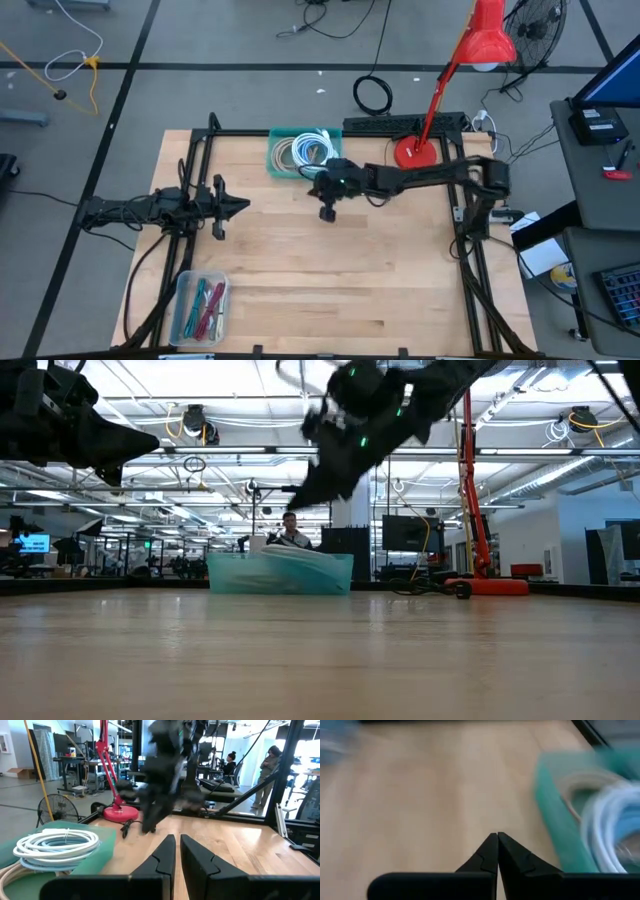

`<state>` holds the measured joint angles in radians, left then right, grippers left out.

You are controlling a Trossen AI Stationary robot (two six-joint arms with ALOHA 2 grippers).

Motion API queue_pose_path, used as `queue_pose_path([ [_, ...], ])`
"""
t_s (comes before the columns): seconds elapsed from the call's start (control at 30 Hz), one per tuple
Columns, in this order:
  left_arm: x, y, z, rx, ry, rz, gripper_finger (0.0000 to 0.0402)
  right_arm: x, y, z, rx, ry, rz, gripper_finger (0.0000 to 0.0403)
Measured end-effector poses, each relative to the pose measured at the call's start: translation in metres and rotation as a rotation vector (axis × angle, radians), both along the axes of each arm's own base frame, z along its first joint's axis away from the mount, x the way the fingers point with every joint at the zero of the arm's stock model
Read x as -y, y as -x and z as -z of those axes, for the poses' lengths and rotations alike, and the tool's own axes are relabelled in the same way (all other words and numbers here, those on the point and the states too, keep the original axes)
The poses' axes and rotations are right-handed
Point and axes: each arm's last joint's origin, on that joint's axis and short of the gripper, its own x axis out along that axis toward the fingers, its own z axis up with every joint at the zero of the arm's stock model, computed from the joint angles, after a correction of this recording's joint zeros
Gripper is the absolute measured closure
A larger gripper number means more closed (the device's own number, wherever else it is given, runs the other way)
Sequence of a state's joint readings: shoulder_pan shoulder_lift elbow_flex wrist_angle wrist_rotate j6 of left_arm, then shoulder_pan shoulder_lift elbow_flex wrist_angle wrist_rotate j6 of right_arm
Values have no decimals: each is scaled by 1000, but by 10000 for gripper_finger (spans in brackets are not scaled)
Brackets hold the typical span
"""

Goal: Pick & Place USB Port
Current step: Return to Home Position

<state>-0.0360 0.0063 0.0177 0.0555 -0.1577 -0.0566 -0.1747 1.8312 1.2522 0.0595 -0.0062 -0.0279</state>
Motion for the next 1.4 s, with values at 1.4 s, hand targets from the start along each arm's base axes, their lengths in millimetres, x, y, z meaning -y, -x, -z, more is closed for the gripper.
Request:
queue_pose_path([
  [1.4, 0, 0, 0, 0, 0, 0, 369, -77, 266, 34, 623, 40, -92, 403],
])
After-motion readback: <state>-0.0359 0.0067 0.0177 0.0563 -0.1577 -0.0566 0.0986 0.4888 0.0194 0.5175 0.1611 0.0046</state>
